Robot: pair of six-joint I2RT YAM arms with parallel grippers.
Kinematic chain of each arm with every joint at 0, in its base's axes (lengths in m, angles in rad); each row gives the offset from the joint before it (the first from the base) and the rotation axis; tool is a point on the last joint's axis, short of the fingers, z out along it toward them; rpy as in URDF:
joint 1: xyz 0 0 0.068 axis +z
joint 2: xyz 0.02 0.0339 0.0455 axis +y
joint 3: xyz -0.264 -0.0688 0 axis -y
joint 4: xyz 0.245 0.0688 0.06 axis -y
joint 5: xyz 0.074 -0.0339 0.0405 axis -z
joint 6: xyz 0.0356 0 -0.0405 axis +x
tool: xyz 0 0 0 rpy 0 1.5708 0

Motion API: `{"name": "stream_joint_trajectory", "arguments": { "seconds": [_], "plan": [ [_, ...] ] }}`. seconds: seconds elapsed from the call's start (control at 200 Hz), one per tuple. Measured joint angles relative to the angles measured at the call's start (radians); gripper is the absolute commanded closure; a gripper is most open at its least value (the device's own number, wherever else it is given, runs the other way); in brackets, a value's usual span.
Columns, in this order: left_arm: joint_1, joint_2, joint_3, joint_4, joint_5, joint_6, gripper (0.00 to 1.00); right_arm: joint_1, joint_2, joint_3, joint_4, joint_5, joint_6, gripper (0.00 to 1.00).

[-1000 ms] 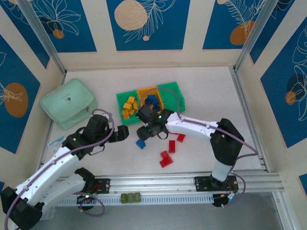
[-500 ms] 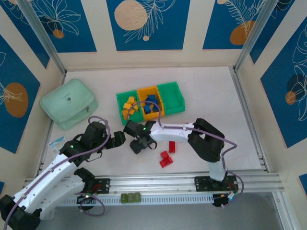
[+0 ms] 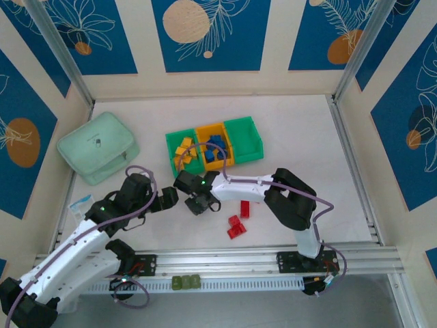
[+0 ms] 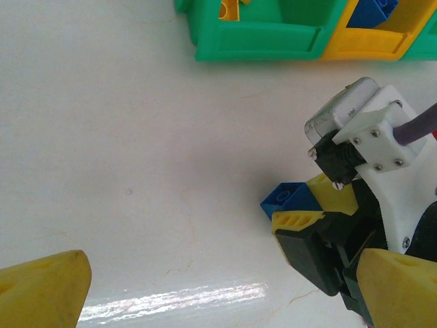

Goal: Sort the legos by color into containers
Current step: Pick up the lego from the bottom-center of the table, then place the lego in the container.

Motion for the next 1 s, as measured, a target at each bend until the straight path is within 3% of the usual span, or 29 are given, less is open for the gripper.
{"name": "stream_joint_trajectory", "arguments": {
  "seconds": [0.325,0.62,0.835,1.0],
  "plan": [
    [0.000,0.026,0.013,0.000,-0.002,0.004,0.01,-0.033,-0.078,0.022,-0.039,0.005,-0.009,0.70],
    [0.000,0.099,0.082,0.035,-0.003,0.047,0.01,-0.224,-0.097,0.207,-0.069,0.016,-0.040,0.70],
    [0.001,0.164,0.127,0.068,-0.003,0.084,0.01,-0.367,0.037,0.407,-0.064,0.025,-0.066,0.70],
    [0.005,0.224,0.156,0.106,-0.002,0.099,0.01,-0.414,0.192,0.550,-0.073,0.030,-0.080,0.69]
  ]
}}
